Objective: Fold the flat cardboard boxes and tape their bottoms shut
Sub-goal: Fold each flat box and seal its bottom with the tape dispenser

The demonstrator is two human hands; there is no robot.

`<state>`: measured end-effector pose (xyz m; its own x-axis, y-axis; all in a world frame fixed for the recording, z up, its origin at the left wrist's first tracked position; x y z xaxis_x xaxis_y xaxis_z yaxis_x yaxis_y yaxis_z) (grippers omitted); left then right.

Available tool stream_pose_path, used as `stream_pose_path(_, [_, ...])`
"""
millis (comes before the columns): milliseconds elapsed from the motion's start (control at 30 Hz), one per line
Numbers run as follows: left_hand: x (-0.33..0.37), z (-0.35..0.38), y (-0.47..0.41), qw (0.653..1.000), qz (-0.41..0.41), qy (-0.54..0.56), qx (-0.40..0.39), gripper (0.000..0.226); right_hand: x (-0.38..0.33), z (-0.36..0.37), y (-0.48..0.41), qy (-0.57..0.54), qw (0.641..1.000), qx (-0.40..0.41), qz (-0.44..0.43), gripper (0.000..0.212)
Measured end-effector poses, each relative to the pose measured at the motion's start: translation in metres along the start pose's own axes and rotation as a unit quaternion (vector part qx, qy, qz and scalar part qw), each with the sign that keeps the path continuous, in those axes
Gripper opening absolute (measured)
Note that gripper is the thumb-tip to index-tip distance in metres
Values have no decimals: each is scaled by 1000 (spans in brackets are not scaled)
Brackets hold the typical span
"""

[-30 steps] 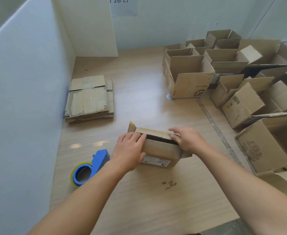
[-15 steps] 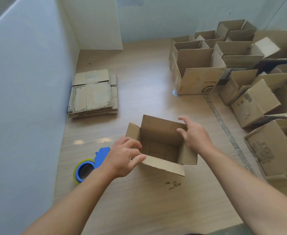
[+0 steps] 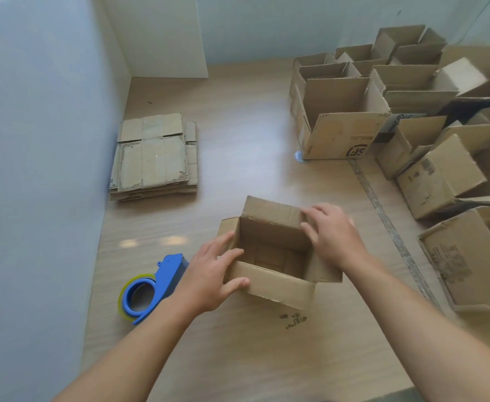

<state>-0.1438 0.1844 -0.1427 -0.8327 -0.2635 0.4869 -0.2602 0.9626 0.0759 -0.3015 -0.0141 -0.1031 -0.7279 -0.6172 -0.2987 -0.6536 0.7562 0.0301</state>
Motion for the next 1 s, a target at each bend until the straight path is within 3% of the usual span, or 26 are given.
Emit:
stream_pose_path(100, [6,-7,3,1000,-3,12,14,79,-46,-34,28,-17,986,125,-108,34])
stream_pose_path(167, [5,-9,7,1000,-1,7,24,73,-68,-18,51,-60,987,46,-142,46])
stream_pose_path(233, [4,-14,10,999,15,-8,39,64,-73,18,71,-84,985,-121,-94,59])
stream_pose_path(300, [3,-22,11,998,28,-20,52,54,-74,47,87,-31,972,-222,-70,69])
stream_pose_path(400, [0,-35,10,997,25,-30,70,50,-87,64,100,60,959,-252,-114,100])
stream_pose_path(500, [-2,-43,7,997,17,-22,78,51,-90,71,104,93,958,-236,-134,115])
stream_pose_path(533, [-2,-45,5,997,16,-18,77,51,-90,69,104,100,959,-228,-138,112])
stream_pose_path(667, [8,-45,-4,998,29,-25,55,50,-72,54,96,61,967,-223,-104,63])
stream_pose_path(1000, [82,-36,-85,984,104,-142,0,53,39,-3,21,111,972,-206,-23,51])
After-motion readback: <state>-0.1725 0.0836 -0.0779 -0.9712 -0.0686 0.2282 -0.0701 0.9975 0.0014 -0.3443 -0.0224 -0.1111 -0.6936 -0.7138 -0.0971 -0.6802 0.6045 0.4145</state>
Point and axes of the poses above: each hand's wrist, its own y-axis away from the middle knuckle, its own z-axis out of the palm, x = y × z, the point moved 9 cm from there along -y, towards the middle knuckle, and after that the axes turned 1 degree about x, right-handed, at the moved point
